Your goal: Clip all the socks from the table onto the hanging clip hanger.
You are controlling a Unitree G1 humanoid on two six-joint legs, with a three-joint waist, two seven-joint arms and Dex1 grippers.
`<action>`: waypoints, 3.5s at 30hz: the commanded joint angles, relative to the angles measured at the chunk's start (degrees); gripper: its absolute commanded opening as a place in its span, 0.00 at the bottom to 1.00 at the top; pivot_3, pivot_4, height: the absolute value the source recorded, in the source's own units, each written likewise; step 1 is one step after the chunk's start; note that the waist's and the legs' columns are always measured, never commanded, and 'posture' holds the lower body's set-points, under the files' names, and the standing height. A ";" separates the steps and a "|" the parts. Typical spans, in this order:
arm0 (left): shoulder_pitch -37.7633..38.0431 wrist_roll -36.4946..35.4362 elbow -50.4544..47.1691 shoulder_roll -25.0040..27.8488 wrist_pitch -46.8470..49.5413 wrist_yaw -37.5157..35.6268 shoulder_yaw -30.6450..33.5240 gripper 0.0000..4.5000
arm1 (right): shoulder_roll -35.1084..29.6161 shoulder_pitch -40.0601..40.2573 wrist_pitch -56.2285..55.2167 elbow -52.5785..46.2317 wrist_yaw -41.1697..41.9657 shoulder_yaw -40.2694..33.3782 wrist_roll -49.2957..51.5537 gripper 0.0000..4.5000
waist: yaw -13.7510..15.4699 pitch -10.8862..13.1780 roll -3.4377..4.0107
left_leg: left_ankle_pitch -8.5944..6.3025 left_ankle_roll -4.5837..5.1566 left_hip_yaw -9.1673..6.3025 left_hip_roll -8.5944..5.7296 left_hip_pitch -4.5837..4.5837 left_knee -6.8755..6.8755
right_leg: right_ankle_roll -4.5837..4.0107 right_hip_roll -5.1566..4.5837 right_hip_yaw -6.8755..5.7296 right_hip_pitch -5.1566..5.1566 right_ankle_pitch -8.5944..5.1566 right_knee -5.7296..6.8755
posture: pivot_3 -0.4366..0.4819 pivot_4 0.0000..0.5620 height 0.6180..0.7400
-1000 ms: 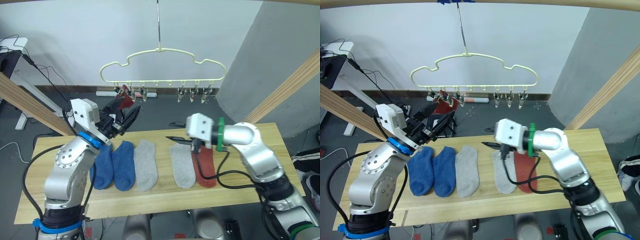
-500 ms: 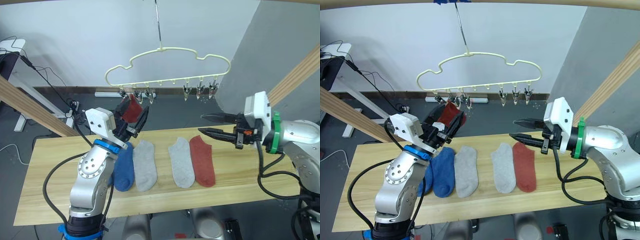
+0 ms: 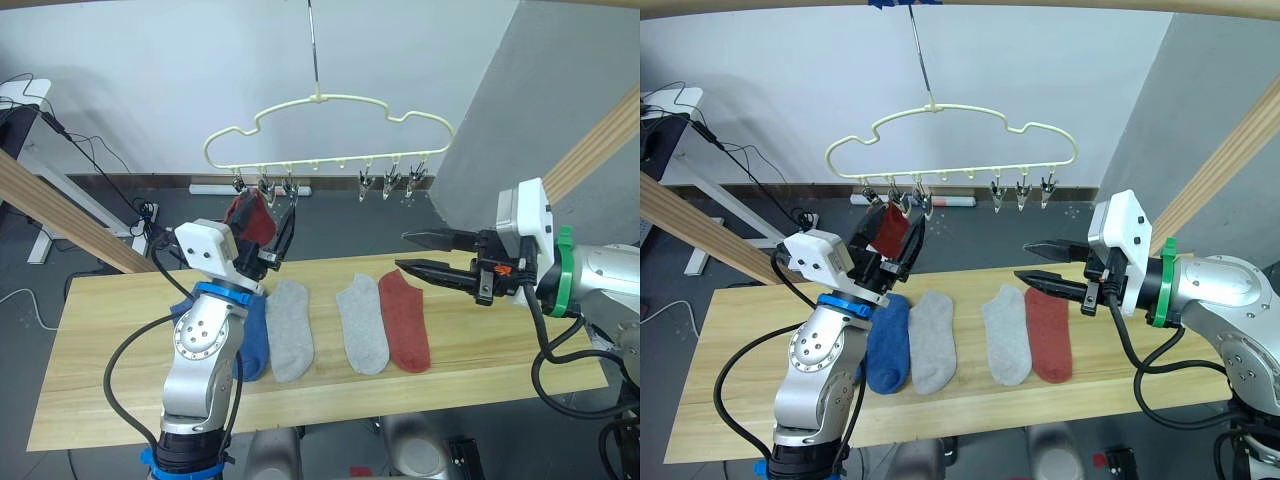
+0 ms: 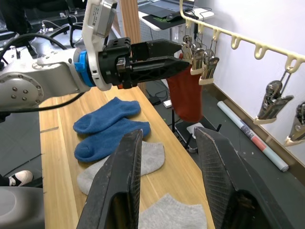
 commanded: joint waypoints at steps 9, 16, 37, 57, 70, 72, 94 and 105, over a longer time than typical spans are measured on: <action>0.17 1.31 1.08 -0.34 -0.86 2.34 1.10 0.39 | -2.04 0.19 -1.39 -1.75 -1.26 0.01 1.35 0.40 | -0.01 0.00 -0.01 | 0.00 0.00 -0.03 0.01 -0.07 0.18 | 0.05 0.03 0.00 0.00 0.03 0.01 | 0.12 0.60 1.00; 0.77 0.39 1.73 2.91 -1.50 -0.35 3.12 0.39 | -2.83 4.33 -5.23 -0.43 0.08 -0.11 -1.32 0.40 | 0.02 -0.01 0.00 | 0.00 0.00 -0.03 0.04 -0.07 0.24 | 0.06 0.05 -0.01 0.00 0.04 0.07 | 0.14 0.53 1.00; -8.77 1.28 12.42 1.27 -4.80 0.37 2.67 0.39 | -4.15 4.03 -9.12 1.55 2.54 1.27 -3.51 0.40 | 0.06 -0.10 0.02 | 0.00 0.00 -0.03 0.00 -0.10 0.50 | 0.13 0.12 0.00 0.03 0.23 0.13 | 0.12 0.49 1.00; -10.88 0.27 11.36 2.13 -4.71 -1.58 3.40 0.39 | -3.55 2.38 -9.06 1.87 2.78 2.83 -3.16 0.40 | -0.01 -0.10 0.02 | 0.01 0.01 -0.03 0.07 -0.10 0.56 | 0.10 0.12 0.01 0.03 0.26 0.21 | 0.13 0.50 1.00; -11.81 0.24 11.76 2.70 -4.99 -2.01 3.77 0.04 | -3.55 2.60 -8.95 1.74 2.84 3.26 -3.20 0.40 | 0.00 -0.10 0.02 | 0.01 0.01 -0.03 0.07 -0.09 0.57 | 0.08 0.12 0.01 0.04 0.28 0.23 | 0.14 0.51 1.00; -11.72 0.36 11.66 2.92 -5.08 -2.15 3.74 0.00 | -3.75 3.09 -8.99 1.58 3.04 3.49 -3.45 0.40 | 0.00 -0.10 0.02 | 0.01 0.01 -0.03 0.07 -0.09 0.57 | 0.08 0.12 0.01 0.04 0.28 0.23 | 0.14 0.51 1.00; -10.00 -0.60 6.39 5.98 0.59 -3.58 3.59 0.00 | 25.04 23.97 -18.32 20.93 -39.36 25.98 -43.44 0.99 | 0.11 -0.20 -0.12 | 0.03 -0.02 0.07 0.22 0.01 0.60 | 0.00 0.46 0.18 -0.02 0.44 0.27 | 0.18 0.58 1.00; -10.08 -0.83 5.76 6.11 1.62 -4.15 3.44 0.00 | 36.79 20.70 -23.57 36.70 -41.29 21.15 -44.06 0.99 | 0.20 -0.18 -0.08 | 0.04 -0.02 0.04 0.36 0.05 0.57 | -0.24 0.85 0.20 -0.03 0.65 0.20 | 0.20 0.58 1.00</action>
